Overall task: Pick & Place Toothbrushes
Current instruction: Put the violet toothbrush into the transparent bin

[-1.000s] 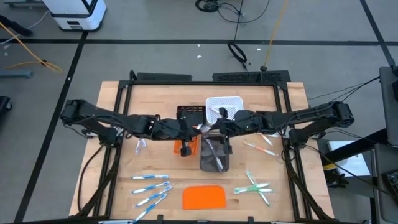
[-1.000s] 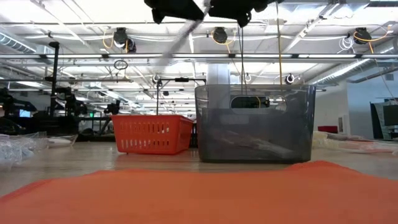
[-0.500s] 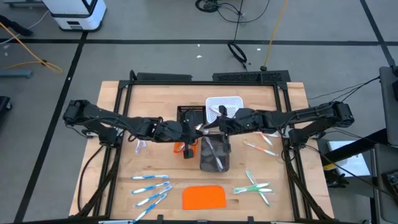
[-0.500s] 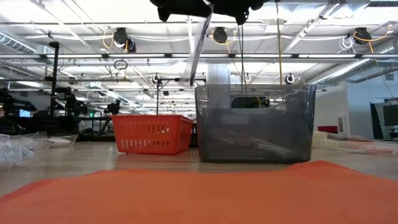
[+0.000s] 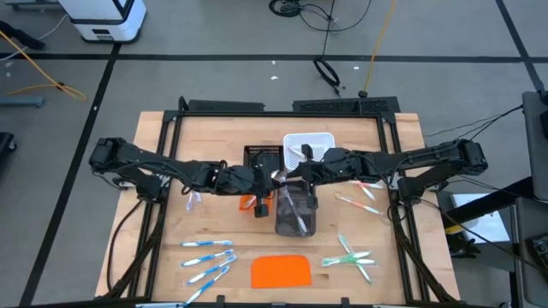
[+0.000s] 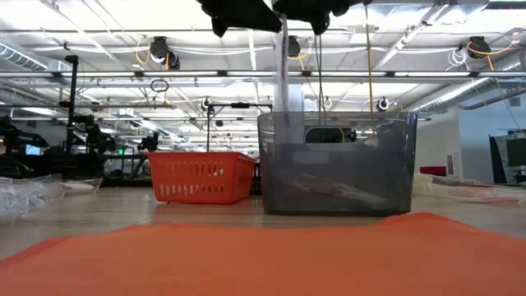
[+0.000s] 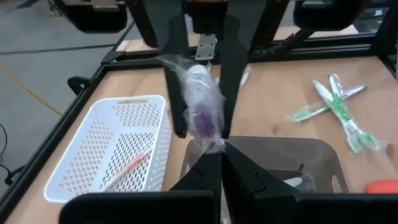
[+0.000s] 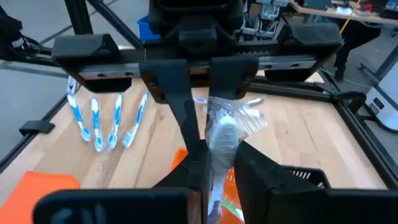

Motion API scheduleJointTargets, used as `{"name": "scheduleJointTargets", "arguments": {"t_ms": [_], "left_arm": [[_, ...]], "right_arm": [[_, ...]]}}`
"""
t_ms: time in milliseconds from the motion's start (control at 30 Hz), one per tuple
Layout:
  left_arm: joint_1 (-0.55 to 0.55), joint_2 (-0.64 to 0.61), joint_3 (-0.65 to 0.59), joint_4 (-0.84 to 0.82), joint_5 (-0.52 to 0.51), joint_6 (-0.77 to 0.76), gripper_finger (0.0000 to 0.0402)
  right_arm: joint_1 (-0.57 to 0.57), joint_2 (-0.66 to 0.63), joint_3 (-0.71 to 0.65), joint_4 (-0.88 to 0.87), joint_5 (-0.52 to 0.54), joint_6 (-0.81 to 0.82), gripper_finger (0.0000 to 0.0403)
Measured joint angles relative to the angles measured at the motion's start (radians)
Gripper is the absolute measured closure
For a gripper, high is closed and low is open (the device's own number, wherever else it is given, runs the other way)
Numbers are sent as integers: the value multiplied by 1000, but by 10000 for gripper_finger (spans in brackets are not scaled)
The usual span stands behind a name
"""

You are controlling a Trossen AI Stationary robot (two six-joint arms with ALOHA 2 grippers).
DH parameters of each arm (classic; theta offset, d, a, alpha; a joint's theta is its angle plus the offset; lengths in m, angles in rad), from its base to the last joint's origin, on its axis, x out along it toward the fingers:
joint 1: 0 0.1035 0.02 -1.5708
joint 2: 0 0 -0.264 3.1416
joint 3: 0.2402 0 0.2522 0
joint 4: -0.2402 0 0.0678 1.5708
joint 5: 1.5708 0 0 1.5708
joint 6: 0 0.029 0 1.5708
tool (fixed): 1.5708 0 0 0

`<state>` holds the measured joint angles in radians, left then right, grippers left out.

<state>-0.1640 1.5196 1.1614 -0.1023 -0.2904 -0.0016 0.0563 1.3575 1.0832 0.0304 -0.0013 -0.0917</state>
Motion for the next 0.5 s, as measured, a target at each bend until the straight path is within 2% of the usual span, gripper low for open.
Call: {"name": "scheduleJointTargets", "arguments": {"t_ms": [500], "left_arm": [[12, 0, 0, -46, -27, 9, 394]], "right_arm": [[0, 0, 0, -76, -2, 39, 363]]}}
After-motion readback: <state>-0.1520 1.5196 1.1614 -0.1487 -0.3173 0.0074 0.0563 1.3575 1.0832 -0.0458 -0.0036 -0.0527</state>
